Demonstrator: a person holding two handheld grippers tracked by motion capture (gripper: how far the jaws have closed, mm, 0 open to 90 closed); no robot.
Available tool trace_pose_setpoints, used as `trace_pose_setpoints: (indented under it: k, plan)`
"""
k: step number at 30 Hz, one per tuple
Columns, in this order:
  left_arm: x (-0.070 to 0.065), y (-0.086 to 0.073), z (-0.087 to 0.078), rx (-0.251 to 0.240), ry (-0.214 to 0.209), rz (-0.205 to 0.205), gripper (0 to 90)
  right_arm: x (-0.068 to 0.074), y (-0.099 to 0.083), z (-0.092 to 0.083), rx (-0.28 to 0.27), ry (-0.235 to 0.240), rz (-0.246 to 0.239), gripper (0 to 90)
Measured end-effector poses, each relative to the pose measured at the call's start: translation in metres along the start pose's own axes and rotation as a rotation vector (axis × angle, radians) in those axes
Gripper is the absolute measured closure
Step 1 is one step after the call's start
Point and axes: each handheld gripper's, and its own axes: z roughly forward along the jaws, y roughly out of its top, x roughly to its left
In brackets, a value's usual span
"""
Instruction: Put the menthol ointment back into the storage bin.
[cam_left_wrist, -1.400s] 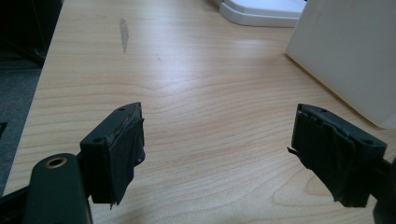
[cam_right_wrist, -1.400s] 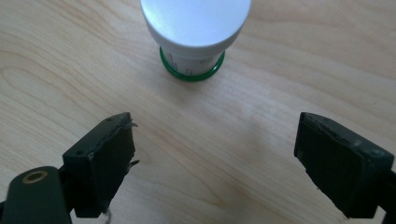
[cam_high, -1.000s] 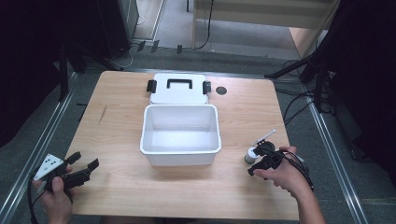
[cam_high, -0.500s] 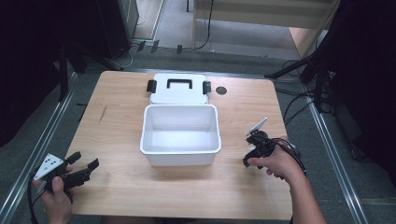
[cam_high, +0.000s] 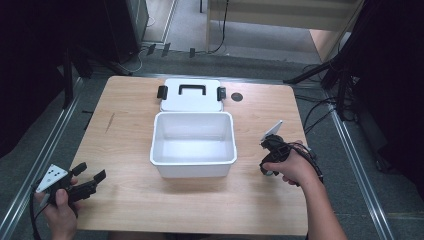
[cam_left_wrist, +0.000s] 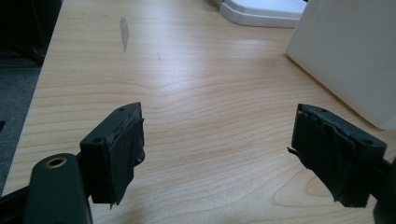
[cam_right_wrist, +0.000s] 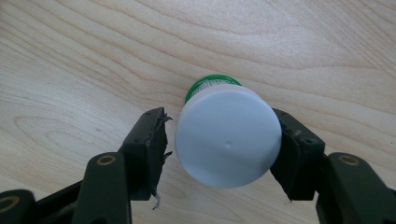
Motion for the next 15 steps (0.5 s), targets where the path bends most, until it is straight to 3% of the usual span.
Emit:
trace_pose_setpoints:
  k: [6, 15]
  plan:
    - [0.0002, 0.0, 0.0002, 0.0, -0.002, -0.002, 18.0, 0.0007, 0.0035, 0.0018, 0.009, -0.029, -0.002, 51.0]
    - [0.0001, 0.0, 0.0004, -0.001, -0.001, -0.001, 18.0, 0.0012, 0.0046, -0.0039, 0.001, -0.018, -0.03, 51.5]
